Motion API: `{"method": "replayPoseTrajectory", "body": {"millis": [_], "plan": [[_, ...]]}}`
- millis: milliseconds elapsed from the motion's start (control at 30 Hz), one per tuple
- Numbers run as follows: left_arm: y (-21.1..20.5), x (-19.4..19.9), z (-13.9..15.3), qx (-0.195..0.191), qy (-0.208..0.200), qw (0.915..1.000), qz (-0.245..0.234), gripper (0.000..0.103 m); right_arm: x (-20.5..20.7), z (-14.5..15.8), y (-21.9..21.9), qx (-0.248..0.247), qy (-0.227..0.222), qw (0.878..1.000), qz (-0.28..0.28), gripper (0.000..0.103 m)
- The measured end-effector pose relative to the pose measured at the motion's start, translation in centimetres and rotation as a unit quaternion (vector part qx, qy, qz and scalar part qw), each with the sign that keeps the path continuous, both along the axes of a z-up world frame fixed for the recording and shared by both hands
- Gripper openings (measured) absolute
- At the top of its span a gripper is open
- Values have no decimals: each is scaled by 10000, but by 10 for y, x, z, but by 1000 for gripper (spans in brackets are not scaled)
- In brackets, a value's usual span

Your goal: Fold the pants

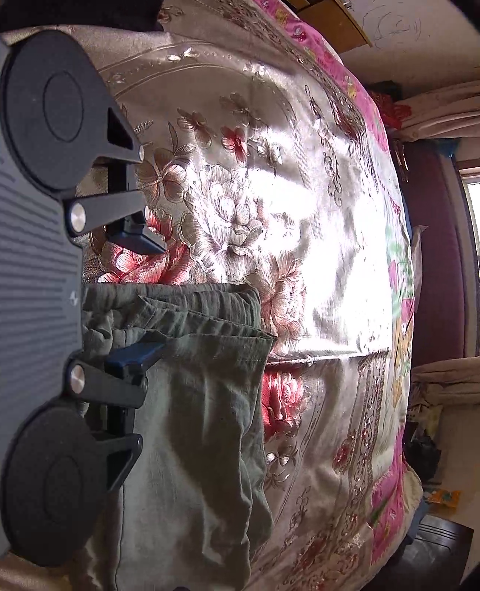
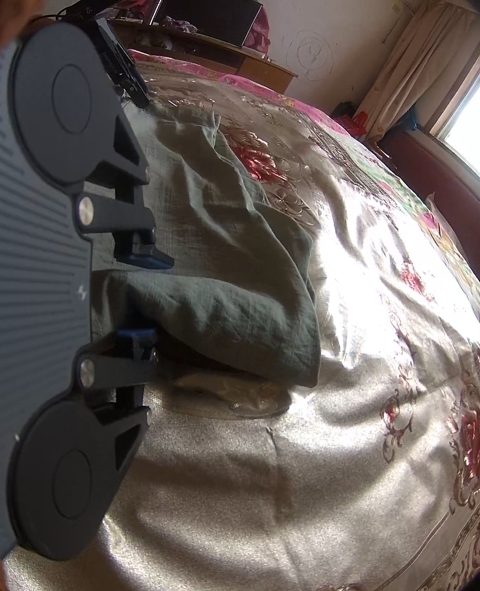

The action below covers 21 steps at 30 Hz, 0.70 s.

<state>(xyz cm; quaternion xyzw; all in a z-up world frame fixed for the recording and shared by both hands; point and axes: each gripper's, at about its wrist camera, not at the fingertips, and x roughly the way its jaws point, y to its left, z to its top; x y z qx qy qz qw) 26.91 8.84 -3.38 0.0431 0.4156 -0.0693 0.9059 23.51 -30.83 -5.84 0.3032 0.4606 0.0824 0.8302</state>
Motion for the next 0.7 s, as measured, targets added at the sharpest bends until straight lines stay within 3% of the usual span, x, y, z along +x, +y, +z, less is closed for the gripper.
{"method": "replayPoseTrajectory", "body": {"millis": [67,100,133,167,200,233,300,500,700], "plan": [[1,5,-5,-192,210,9996,48,70,1,1,1,60,-18,10000,25,41],[2,7,-9,-252,336,9991,95,70,0,2,0,84,6,9999,-54,36],[3,7,-10,-269,367,9989,147,71,-1,2,0,82,41,9999,-110,28],[3,6,-10,-324,372,9986,196,69,-2,2,0,23,101,9999,-129,11],[3,5,-9,-385,358,9985,181,56,-4,2,-1,-4,136,9998,-148,10],[1,2,-8,-496,363,9981,97,50,-7,3,-4,49,107,9998,-181,9],[-5,-5,-4,-371,208,9991,0,43,-13,5,-8,154,47,9996,-244,7],[-2,-31,10,-630,21,9978,-182,33,-28,24,-18,135,-340,9990,-254,6],[-8,-66,15,-802,46,9964,-276,26,-59,37,-31,74,-404,9989,-237,6]]}}
